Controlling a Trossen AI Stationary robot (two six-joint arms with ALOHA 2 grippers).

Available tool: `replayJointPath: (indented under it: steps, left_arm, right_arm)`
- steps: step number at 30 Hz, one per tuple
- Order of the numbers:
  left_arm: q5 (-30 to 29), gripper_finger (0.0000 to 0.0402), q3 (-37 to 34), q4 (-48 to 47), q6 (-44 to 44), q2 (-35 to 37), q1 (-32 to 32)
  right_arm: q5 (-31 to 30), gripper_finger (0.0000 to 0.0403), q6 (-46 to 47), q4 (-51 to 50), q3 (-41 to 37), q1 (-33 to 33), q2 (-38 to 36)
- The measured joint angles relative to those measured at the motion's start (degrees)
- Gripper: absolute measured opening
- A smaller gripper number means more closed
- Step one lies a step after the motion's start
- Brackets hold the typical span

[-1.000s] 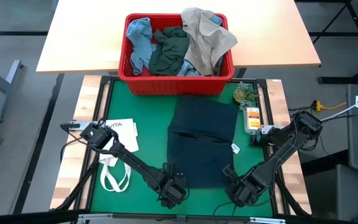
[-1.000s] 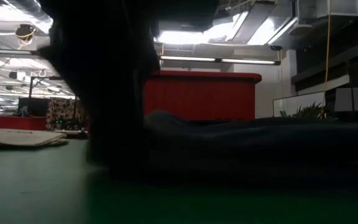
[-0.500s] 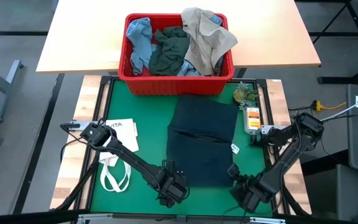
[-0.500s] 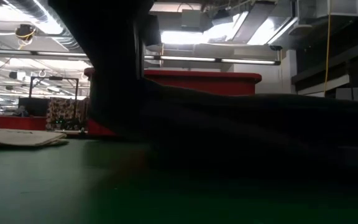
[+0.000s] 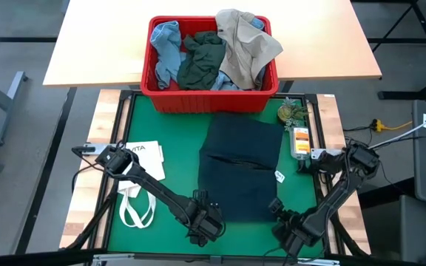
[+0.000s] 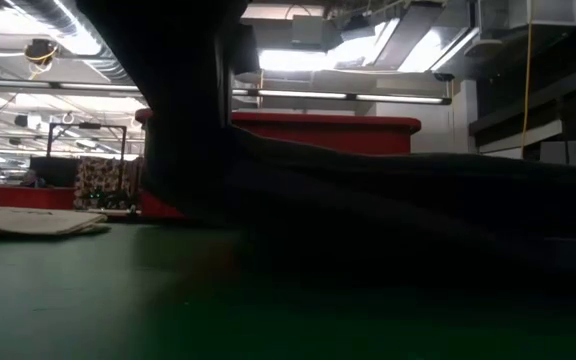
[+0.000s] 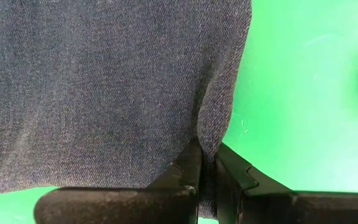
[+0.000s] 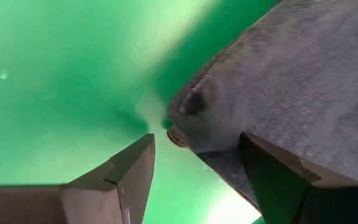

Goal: Fold laundry
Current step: Fold the dark blue pants

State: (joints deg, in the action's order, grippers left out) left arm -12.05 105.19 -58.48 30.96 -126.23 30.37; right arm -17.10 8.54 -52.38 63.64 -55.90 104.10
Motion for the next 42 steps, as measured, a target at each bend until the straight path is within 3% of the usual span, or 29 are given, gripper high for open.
replayJointPath:
  steps: [13, 30, 36, 42]
  left_arm:
    - [0.1, 0.0017, 0.0, 0.2, 0.0, 0.0, 0.0]
    - [1.1, 0.0018, 0.0, 0.2, -2.1, 0.0, 0.1]
    - [3.8, 0.0018, 0.0, 0.0, -2.1, 0.1, 0.1]
    - [9.7, 0.0018, 0.0, -0.1, -2.3, 0.3, 0.6]
  right_arm:
    - [-3.2, 0.0223, 0.0, -1.4, 0.2, 0.0, 3.1]
    - [-5.2, 0.0015, -0.1, -1.9, 0.0, 0.2, 3.3]
    - [-4.3, 0.0022, -0.1, -4.6, 2.8, 0.1, 3.4]
    - [-4.2, 0.001, -0.1, -11.6, 10.7, 0.1, 3.4]
